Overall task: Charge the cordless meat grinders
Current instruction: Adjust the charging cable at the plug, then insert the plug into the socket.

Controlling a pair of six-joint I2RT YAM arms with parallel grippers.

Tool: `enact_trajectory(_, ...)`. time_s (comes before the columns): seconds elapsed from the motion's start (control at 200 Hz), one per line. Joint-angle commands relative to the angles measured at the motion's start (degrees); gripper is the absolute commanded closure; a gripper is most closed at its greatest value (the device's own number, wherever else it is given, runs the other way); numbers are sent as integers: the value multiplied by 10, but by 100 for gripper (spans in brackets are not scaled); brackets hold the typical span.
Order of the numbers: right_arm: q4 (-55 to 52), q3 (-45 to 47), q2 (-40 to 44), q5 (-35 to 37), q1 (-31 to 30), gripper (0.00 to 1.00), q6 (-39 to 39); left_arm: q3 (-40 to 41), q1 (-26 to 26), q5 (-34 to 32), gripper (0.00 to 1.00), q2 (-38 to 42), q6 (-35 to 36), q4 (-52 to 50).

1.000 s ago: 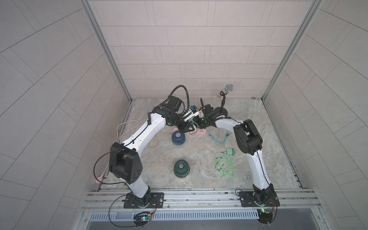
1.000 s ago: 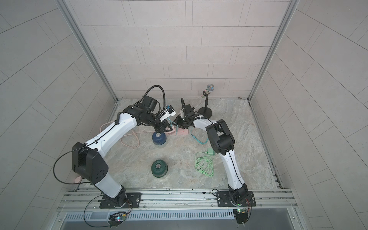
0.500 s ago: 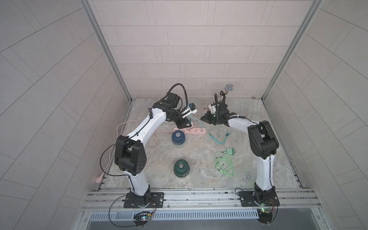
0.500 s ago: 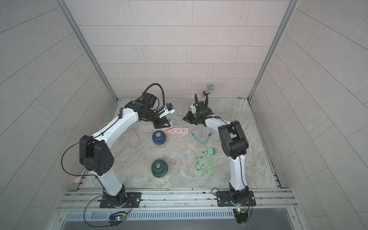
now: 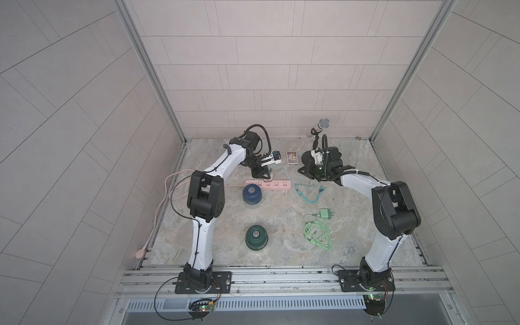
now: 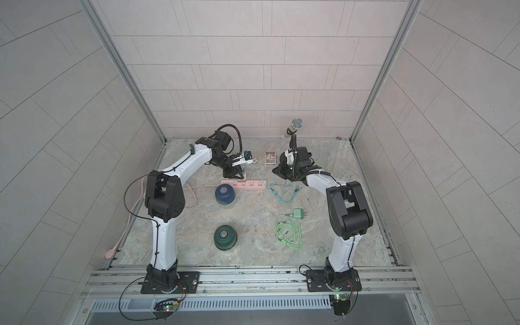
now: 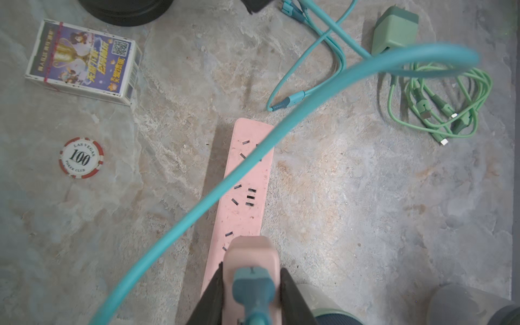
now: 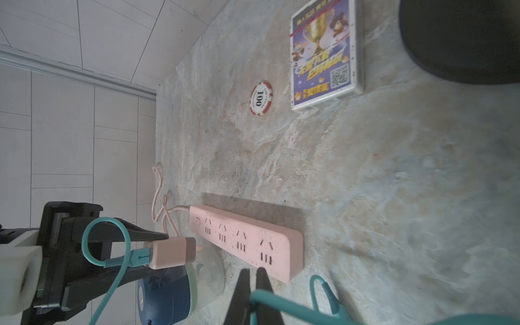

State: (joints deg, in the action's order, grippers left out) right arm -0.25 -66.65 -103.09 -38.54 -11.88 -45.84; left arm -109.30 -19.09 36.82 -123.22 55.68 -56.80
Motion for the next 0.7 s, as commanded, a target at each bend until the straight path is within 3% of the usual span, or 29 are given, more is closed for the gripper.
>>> enact_trajectory(0.0,-4,9,37,-2,5,94,19,-13,5,33,100,-10,66,-27)
enact_trajectory(0.235,-6,16,38,-8,14,94,18,12,6,61,100,-20,76,-3)
enact_trajectory(0.695,-17,-1,24,-10,17,93,23,38,10,44,100,-41,63,48)
